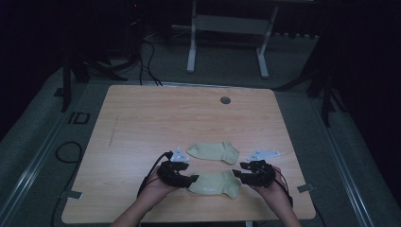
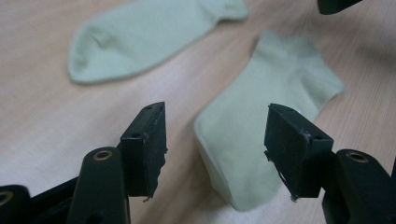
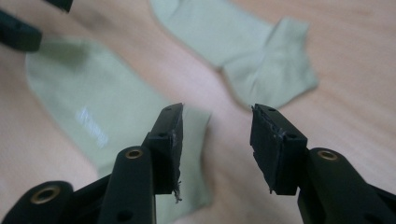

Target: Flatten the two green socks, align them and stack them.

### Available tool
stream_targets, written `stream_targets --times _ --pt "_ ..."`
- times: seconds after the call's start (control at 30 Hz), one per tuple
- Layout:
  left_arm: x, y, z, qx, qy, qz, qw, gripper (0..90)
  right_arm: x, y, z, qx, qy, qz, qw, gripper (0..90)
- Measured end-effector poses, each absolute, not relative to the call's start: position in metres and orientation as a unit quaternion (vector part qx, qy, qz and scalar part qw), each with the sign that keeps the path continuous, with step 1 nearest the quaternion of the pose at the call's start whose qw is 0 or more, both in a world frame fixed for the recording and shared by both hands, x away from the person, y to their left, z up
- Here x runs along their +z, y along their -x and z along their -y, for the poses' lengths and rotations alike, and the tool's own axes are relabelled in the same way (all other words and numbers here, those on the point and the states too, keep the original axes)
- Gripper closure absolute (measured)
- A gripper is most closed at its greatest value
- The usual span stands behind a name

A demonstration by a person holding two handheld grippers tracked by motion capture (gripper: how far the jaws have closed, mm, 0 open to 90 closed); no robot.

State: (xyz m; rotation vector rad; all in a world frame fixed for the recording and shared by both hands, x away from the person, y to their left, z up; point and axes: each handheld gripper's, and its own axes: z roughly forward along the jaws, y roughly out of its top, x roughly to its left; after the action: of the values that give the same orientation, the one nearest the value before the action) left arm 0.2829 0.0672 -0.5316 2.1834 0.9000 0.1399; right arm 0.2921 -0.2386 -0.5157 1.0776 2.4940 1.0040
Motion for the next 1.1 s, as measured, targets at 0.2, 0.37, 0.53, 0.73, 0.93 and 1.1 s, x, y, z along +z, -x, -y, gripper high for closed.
stream_targets --times 0.2,0.37,0.53,0.73,0.93,1.1 --pt "-0.540 -0.277 -0.071 0.057 -0.849 -0.363 0.380 49.6 -0.533 -0.278 0.240 0.320 -0.377 -0.863 0.110 59.6" --pt "-0.544 -0.273 -0.073 0.049 -0.852 -0.363 0.373 59.1 -0.546 -0.269 0.240 0.302 -0.374 -0.870 0.110 61.6" --pt "-0.548 -0.273 -0.073 0.050 -0.860 -0.365 0.353 67.5 -0.549 -0.265 0.237 0.292 -0.371 -0.874 0.115 66.7" --pt "-0.551 -0.272 -0.071 0.043 -0.865 -0.362 0.344 83.3 -0.550 -0.263 0.236 0.293 -0.365 -0.876 0.113 80.9" --pt "-0.548 -0.271 -0.073 0.044 -0.862 -0.364 0.350 88.2 -0.545 -0.261 0.236 0.301 -0.365 -0.874 0.107 83.3" --pt "-0.540 -0.271 -0.078 0.048 -0.847 -0.376 0.373 88.2 -0.528 -0.261 0.240 0.327 -0.366 -0.864 0.113 83.9"
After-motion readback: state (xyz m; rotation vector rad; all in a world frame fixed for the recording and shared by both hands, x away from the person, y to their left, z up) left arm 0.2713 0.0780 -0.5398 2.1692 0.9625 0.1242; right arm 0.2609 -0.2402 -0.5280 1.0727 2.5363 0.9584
